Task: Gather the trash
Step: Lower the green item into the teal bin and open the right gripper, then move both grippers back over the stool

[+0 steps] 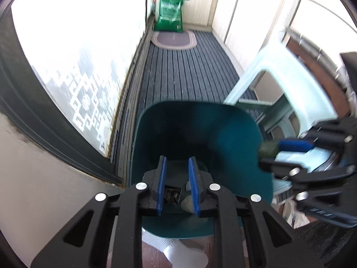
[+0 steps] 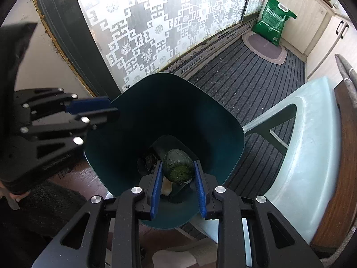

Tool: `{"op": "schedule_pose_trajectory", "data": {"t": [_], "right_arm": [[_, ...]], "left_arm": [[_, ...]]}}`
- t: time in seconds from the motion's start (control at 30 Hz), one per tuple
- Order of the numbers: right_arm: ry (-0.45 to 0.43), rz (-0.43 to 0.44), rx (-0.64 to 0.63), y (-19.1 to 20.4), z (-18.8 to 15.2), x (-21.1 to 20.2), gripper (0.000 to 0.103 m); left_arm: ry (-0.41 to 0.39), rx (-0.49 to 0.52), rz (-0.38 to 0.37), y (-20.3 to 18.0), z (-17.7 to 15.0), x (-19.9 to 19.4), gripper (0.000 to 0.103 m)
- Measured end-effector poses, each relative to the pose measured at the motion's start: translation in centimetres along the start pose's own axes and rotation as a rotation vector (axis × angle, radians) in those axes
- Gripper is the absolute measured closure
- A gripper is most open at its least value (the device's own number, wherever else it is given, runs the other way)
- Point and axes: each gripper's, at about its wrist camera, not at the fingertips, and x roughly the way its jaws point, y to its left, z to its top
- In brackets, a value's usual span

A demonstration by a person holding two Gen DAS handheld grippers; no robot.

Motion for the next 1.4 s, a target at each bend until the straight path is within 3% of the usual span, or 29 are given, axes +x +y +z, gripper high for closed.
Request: {"op": "schedule_pose_trajectory", "data": {"t": [0.27, 0.77, 0.8, 0.87, 1.0, 1.07, 1.17, 1.27, 1.4], "right_arm": [[0.067, -0.011, -0.010, 0.2, -0.2, 2.8, 0.076], [0.172, -0.004, -0.051, 1.3, -1.5, 7.8, 0.075], [0.174, 0.005, -0.054, 1.5, -1.5, 7.9, 0.075], [0.175, 0.028, -0.053, 1.7, -1.5, 8.2, 0.062], [0.140, 0.024, -0.059, 1.9, -1.4, 7.5, 0.061], [0.110, 0.025, -0.058, 1.9, -1.2, 6.6, 0.067], [0.047, 0.036, -0.053, 2.1, -0.6, 4.6, 0.068], [-0.041, 0.026, -0.053, 1.9, 0.1, 1.6, 0.069], [-0.188, 0.018, -0.020, 0.6, 1.2, -3.8, 0.072]], "left_arm": [[-0.173, -0.047, -0.022, 0.2, 1.4, -5.2, 0.088], [-0.360, -0.068, -0.121, -1.7, 3.4, -12.1, 0.088], [-0.365, -0.066, -0.123, -1.9, 3.5, -12.3, 0.088], [-0.372, -0.057, -0.130, -2.4, 3.6, -12.8, 0.088], [-0.381, -0.028, -0.134, -3.2, 3.6, -13.2, 0.088], [-0.383, -0.031, -0.138, -3.3, 3.7, -13.3, 0.088], [-0.396, -0.040, -0.145, -3.6, 3.9, -13.8, 0.088], [-0.429, -0.044, -0.171, -4.2, 4.3, -15.0, 0.087], [-0.508, -0.026, -0.195, -5.4, 4.8, -17.8, 0.077]]}}
